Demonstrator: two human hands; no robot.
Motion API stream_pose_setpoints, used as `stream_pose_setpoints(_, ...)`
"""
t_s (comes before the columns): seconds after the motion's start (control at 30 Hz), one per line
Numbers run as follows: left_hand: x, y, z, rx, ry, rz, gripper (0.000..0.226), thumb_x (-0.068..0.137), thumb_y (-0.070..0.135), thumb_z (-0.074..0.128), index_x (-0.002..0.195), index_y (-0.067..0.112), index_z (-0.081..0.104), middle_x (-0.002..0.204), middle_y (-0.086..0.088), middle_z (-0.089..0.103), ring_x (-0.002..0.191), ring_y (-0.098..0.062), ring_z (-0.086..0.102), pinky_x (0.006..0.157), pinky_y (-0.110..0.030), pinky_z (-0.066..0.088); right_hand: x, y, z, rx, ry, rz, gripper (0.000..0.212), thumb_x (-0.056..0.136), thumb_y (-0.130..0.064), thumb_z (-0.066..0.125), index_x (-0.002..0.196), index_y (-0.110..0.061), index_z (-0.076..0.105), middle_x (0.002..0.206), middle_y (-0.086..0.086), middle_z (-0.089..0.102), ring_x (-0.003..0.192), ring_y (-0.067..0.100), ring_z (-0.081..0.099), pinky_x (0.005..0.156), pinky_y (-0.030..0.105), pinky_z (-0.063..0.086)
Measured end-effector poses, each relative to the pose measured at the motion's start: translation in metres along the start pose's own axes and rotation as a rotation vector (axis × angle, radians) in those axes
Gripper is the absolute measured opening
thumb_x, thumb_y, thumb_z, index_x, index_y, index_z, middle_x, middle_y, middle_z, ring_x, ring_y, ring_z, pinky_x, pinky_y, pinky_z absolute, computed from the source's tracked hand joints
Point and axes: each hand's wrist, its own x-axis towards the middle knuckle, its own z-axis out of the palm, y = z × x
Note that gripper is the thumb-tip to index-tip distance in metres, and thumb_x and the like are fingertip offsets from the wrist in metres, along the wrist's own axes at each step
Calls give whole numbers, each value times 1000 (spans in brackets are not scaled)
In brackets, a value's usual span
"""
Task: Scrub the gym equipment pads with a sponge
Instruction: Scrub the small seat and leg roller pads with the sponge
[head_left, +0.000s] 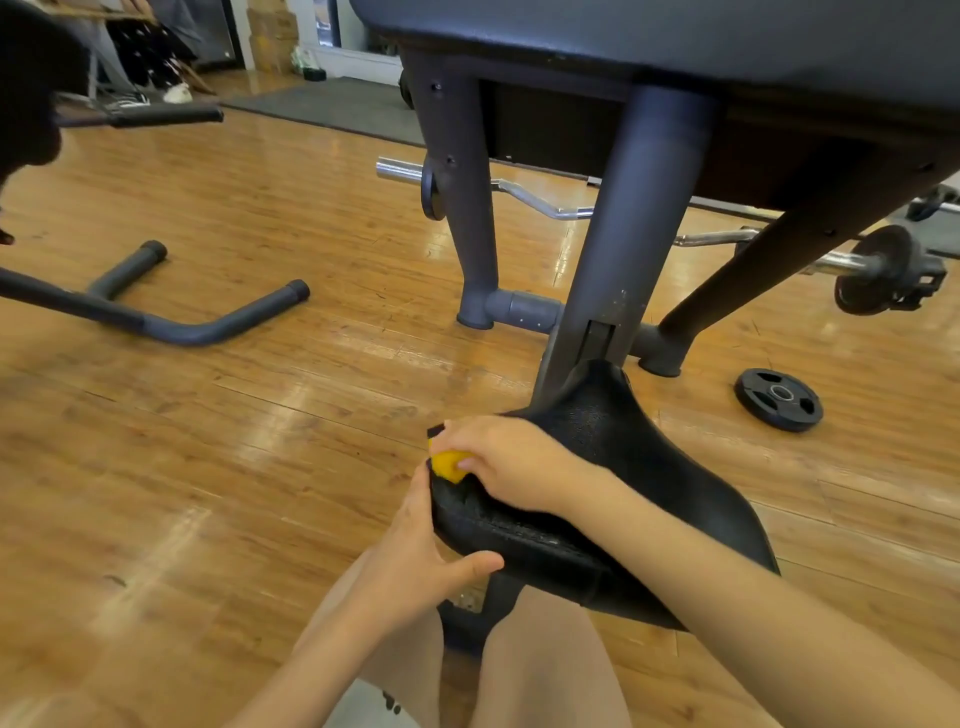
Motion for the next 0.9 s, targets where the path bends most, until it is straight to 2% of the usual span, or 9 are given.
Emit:
stream_pose_setpoints(0.2, 1, -5, 0, 18, 11, -22, 113, 57, 57, 82, 143, 42, 10, 138, 25, 38, 125, 11, 38, 103, -14, 35, -76, 2, 10, 38, 18, -143, 35, 95, -21, 46, 129, -25, 54, 139, -13, 47, 134, -7, 22, 108, 9, 8)
stream_pose_setpoints(0.3, -1, -2, 1, 67, 38, -19, 109, 64, 44, 84, 135, 48, 2, 132, 32, 31, 123, 9, 31, 86, 5, 25, -115, 17, 4, 128, 39, -89, 33, 95, -27, 43, 124, -29, 58, 135, -18, 49, 133, -6, 30, 112, 16, 23)
stream_pose_setpoints(0.43, -2, 4, 1, 82, 50, -12, 102, 69, 31, 83, 130, 48, 3, 118, 41, 22, 117, 13, 26, 77, 11, 18, -139, 38, -12, 284, 111, 71, 33, 92, -29, 50, 123, -39, 55, 132, -16, 54, 130, 0, 40, 110, 28, 34)
stream_pose_setpoints(0.5, -3, 6, 1, 73, 39, -10, 101, 70, 33, 82, 131, 47, 4, 119, 40, 23, 118, 11, 27, 82, 9, 19, -136, 44, -19, 329, 153, 154, 42, 89, -18, 55, 122, -44, 55, 132, -17, 53, 129, -2, 40, 110, 32, 35)
stream_pose_setpoints(0.57, -3, 7, 0, 74, 16, -19, 99, 70, 35, 82, 127, 52, 3, 118, 41, 24, 115, 13, 31, 90, 0, 22, -121, 35, -22, 317, 184, 159, 44, 90, -12, 56, 122, -42, 52, 134, -19, 48, 128, -7, 37, 111, 24, 32)
stream_pose_setpoints(0.67, -2, 6, -2, 60, -20, -35, 91, 67, 42, 82, 119, 65, 10, 120, 39, 36, 109, 19, 41, 85, -4, 35, -94, 5, -10, 180, 135, 32, 41, 92, -15, 54, 127, -35, 50, 137, -22, 42, 131, -11, 26, 108, 8, 18)
stream_pose_setpoints(0.73, -2, 9, -5, 41, -29, -36, 91, 65, 48, 81, 126, 62, 15, 127, 31, 44, 117, 11, 45, 93, -13, 42, -92, -5, 10, 40, 128, -79, 35, 93, -20, 51, 127, -29, 55, 138, -17, 46, 133, -6, 24, 108, 14, 18)
stream_pose_setpoints(0.8, -6, 13, -4, 54, -35, -36, 100, 68, 48, 80, 139, 48, 9, 143, 23, 32, 131, 3, 33, 106, -22, 35, -109, 0, 21, 39, 168, -72, 35, 92, -27, 45, 125, -29, 57, 137, -15, 49, 135, -2, 27, 110, 22, 25)
stream_pose_setpoints(0.9, -14, 28, 5, 194, 66, -6, 114, 70, 60, 66, 148, 31, -13, 153, 20, -6, 142, -1, -9, 119, -35, 6, -149, 23, 17, 172, 287, 21, 33, 93, -33, 46, 125, -33, 55, 135, -18, 50, 132, 3, 38, 109, 23, 33)
